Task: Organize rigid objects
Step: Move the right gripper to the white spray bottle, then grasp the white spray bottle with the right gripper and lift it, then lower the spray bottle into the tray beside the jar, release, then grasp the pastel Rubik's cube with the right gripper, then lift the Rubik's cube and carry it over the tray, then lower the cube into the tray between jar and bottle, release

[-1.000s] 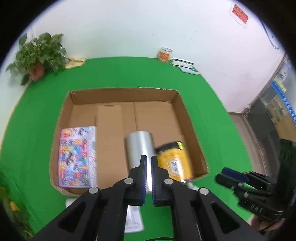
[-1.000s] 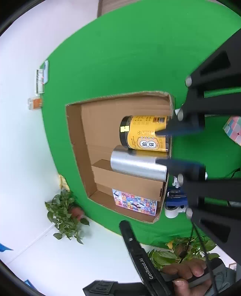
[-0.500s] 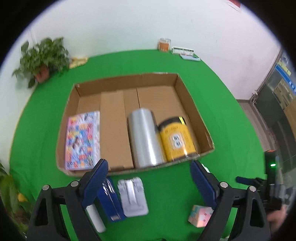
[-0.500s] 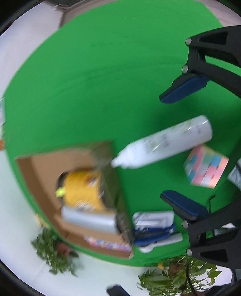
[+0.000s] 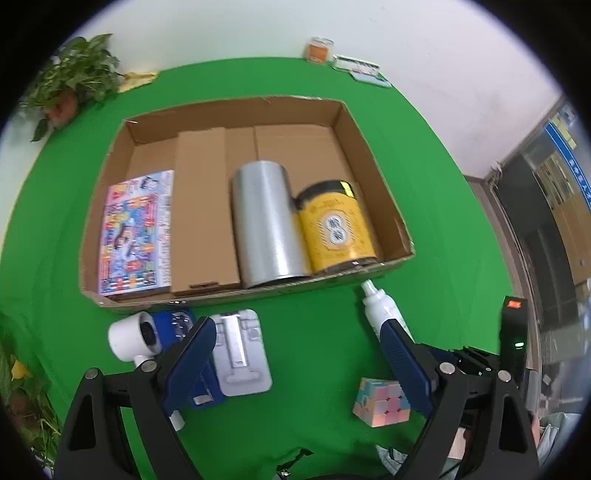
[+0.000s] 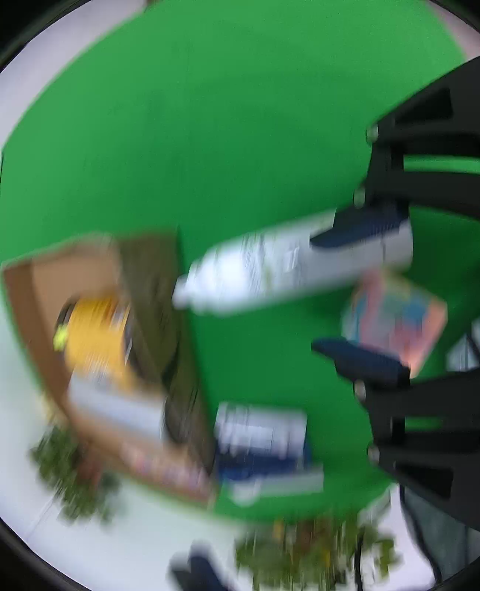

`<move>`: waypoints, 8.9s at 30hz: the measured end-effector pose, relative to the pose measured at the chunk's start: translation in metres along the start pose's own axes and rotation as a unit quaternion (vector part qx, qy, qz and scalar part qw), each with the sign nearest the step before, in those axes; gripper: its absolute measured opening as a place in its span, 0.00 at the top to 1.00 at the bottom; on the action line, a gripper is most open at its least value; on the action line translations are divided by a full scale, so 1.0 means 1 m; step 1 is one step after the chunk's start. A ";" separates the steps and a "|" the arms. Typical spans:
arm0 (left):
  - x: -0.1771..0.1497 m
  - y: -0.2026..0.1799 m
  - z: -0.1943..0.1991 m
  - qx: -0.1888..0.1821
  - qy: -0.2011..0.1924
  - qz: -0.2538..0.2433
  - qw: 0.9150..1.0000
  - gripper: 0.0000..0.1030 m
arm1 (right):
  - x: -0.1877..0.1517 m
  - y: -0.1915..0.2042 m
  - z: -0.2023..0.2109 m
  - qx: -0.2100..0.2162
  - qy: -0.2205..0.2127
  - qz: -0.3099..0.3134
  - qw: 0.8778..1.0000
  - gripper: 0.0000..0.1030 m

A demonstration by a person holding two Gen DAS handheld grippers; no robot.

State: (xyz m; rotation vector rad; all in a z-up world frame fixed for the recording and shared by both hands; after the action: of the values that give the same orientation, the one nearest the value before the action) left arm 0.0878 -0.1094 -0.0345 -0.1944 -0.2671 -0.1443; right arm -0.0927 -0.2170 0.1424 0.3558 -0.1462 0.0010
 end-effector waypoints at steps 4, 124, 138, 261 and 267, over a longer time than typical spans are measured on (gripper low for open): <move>0.000 -0.005 -0.014 -0.034 0.021 0.002 0.999 0.12 | -0.001 -0.007 0.006 -0.011 -0.025 -0.019 0.999 0.25; 0.041 0.001 0.043 -0.001 -0.129 -0.010 0.992 0.97 | 0.083 0.019 0.110 -0.062 -0.131 0.039 0.989 0.84; -0.082 0.038 -0.001 -0.060 0.022 0.109 0.992 0.17 | -0.002 0.039 0.054 -0.031 -0.033 0.069 0.997 0.07; 0.182 0.032 -0.070 -0.312 0.043 0.038 0.948 0.42 | 0.233 0.135 0.039 0.008 -0.048 0.080 0.996 0.46; 0.209 0.040 -0.113 -0.306 0.075 0.069 0.947 0.41 | 0.278 0.106 0.004 0.006 -0.040 0.064 0.997 0.47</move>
State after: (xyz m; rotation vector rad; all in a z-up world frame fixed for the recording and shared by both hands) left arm 0.3216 -0.1188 -0.0912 -0.8154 -0.0472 -0.0985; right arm 0.1791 -0.1262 0.2229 0.3579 -0.2484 0.1137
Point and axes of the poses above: each gripper's, at about its wrist camera, not at the fingertips, and z roughly against the way its jaws point, y to its left, x to its top, the point moved 3 cm from there along -z, roughly the way its jaws point, and after that the axes turned 4 degrees about y, right-handed, at the moved point
